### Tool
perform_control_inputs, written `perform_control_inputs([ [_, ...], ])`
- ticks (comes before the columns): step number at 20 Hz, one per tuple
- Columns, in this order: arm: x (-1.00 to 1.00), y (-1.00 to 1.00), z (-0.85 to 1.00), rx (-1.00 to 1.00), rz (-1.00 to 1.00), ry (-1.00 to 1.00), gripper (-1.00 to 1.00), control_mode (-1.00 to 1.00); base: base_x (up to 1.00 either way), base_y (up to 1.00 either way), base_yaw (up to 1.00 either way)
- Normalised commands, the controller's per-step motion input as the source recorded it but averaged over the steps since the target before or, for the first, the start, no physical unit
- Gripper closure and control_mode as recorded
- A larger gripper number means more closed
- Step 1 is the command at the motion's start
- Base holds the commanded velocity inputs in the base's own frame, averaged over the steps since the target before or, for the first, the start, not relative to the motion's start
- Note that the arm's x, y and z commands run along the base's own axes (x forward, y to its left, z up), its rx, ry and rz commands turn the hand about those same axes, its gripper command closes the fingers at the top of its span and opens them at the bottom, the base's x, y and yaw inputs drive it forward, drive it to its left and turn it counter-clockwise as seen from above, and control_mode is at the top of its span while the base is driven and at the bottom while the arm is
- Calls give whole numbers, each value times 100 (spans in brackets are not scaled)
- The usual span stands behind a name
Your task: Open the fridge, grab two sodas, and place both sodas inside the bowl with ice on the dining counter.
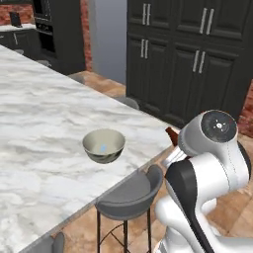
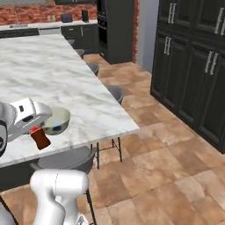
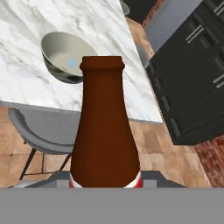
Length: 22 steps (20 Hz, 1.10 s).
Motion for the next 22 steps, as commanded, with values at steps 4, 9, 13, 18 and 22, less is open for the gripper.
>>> perform_control_inputs([
  [4, 0, 0, 0, 0, 0, 0, 100, 100, 70, -19, 55],
  [9, 0, 0, 0, 0, 0, 0, 100, 100, 71, -19, 55],
  [13, 20, -5, -8, 1, 13, 0, 100, -100, 60, -16, 40],
  [18, 96, -14, -33, 3, 52, 1, 100, -100, 0, 0, 0],
  [22, 96, -3, -21, 1, 44, 10, 100, -100, 0, 0, 0],
])
